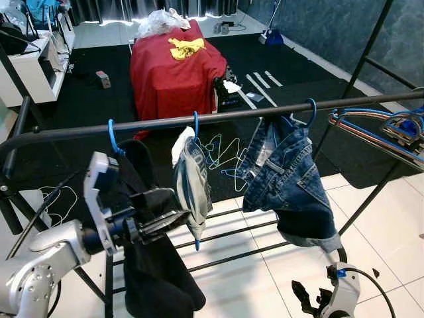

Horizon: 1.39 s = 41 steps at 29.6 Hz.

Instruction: Hang hanger

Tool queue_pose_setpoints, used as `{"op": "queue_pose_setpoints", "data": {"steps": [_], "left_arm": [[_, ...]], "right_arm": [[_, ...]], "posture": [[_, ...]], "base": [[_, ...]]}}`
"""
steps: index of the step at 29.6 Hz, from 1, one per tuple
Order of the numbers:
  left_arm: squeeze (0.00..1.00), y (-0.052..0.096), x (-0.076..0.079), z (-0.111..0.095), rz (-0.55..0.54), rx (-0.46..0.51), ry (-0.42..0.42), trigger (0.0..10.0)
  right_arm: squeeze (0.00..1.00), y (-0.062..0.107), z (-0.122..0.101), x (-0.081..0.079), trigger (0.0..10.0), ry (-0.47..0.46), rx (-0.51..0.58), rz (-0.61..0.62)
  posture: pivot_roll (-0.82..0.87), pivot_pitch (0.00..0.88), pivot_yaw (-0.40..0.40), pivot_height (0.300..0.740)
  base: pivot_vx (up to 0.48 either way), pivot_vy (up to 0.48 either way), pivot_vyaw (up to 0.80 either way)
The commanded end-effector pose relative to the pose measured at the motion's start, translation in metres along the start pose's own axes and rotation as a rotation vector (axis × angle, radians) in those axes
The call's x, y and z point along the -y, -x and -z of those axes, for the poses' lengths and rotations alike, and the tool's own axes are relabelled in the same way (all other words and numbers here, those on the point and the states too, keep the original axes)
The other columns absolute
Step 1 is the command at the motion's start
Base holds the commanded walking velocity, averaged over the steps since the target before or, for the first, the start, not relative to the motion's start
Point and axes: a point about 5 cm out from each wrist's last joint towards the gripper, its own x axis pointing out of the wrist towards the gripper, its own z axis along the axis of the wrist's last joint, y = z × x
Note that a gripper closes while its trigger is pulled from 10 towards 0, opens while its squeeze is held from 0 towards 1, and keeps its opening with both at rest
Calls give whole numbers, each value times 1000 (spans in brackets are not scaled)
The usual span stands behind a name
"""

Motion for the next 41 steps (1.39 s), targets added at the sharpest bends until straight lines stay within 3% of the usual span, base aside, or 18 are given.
{"op": "queue_pose_setpoints", "data": {"steps": [1,10,17,19,20,22,24,26,32,41], "left_arm": [[0,11,-3,-3,-9,32,11,10000],[0,17,7,10,68,-2,60,10000],[0,11,11,21,85,-32,68,10000],[0,7,12,25,78,-56,56,10000],[0,2,4,36,-14,-79,48,10000],[0,2,4,36,-14,-79,48,10000],[0,5,-4,42,-78,-61,69,10000],[0,11,-8,50,-115,-102,97,10000],[0,14,-13,50,-141,-74,145,10000],[0,8,-10,55,-127,-78,130,10000]], "right_arm": [[0,4,7,4,10000,-4,-30,11],[0,3,5,4,10000,-3,-26,9],[0,4,5,4,10000,-2,-24,8],[0,4,5,5,10000,-2,-25,9],[0,4,6,5,10000,-2,-26,10],[0,4,6,5,10000,-2,-26,10],[0,4,6,5,10000,-3,-25,9],[0,4,6,4,10000,-2,-25,6],[0,4,6,3,10000,-2,-26,3],[0,-6,1,-11,10000,7,-19,-18]], "posture": [[-38,127,-13,740],[-43,131,-13,740],[-45,132,-12,740],[-43,132,-13,740],[-43,131,-9,740],[-43,131,-9,740],[-41,130,-11,740],[-37,127,-7,740],[-14,121,-1,740],[-7,117,-6,740]], "base": [[-315,0,0],[-176,0,0],[-69,0,0],[0,0,0],[0,0,0],[0,0,0],[0,0,0],[0,0,0],[-379,0,0],[-468,0,0]]}}
